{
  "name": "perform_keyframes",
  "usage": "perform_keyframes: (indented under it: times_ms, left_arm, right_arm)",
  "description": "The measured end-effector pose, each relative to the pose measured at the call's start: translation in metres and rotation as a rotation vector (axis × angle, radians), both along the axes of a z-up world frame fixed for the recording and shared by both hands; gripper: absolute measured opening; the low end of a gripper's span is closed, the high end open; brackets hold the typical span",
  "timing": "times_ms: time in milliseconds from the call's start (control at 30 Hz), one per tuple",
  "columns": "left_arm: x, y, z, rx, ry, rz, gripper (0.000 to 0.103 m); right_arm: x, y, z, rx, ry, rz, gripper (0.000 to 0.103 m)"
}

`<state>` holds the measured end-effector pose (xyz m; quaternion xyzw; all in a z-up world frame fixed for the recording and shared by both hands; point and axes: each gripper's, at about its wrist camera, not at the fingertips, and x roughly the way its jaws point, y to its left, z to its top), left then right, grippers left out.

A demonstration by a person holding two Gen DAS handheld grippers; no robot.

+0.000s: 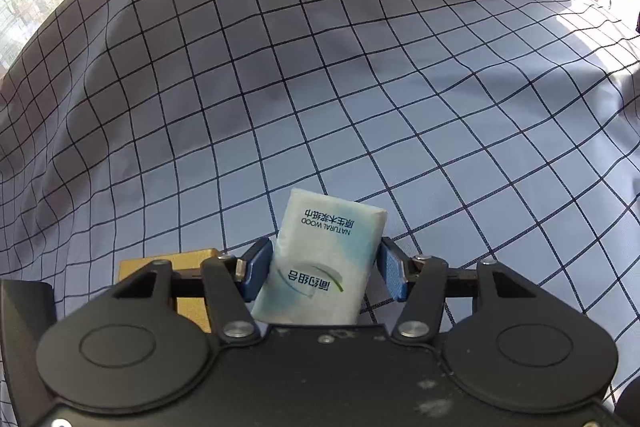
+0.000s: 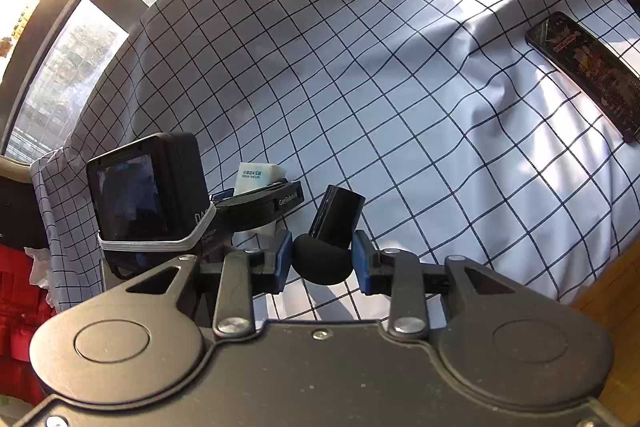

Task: Organize soft objects
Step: 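Grasp the white tissue packet with the left tool while the right tool holds the black brush, then carry tissue packet and black brush over the tray and open both tools to release them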

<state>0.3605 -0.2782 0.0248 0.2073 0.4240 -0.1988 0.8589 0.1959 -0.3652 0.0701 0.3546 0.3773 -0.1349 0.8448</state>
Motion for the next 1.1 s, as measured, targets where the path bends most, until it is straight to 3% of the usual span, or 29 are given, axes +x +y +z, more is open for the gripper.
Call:
perform_keyframes:
  times_ms: [167,367,500,667,767,1100]
  left_arm:
    - [-0.014,0.035,0.036,-0.110,0.066,0.056,0.054]
    - [-0.053,0.081,0.062,-0.136,0.058,0.060,0.054]
    - [-0.075,0.110,0.060,-0.135,0.038,0.084,0.054]
    - [-0.092,0.154,0.045,-0.131,0.115,0.152,0.054]
    - [-0.105,0.180,0.042,-0.167,0.160,0.185,0.054]
    - [-0.160,0.250,0.068,-0.273,0.179,0.282,0.054]
  right_arm:
    - [-0.001,-0.007,-0.001,0.001,0.003,-0.024,0.034]
    - [0.001,-0.001,-0.002,-0.015,0.011,-0.023,0.034]
    - [0.005,0.011,-0.002,-0.043,0.018,0.002,0.034]
    - [0.012,0.027,-0.006,-0.080,0.035,0.053,0.034]
    - [0.015,0.036,-0.009,-0.103,0.046,0.075,0.034]
    - [0.012,0.057,-0.008,-0.175,0.037,0.127,0.034]
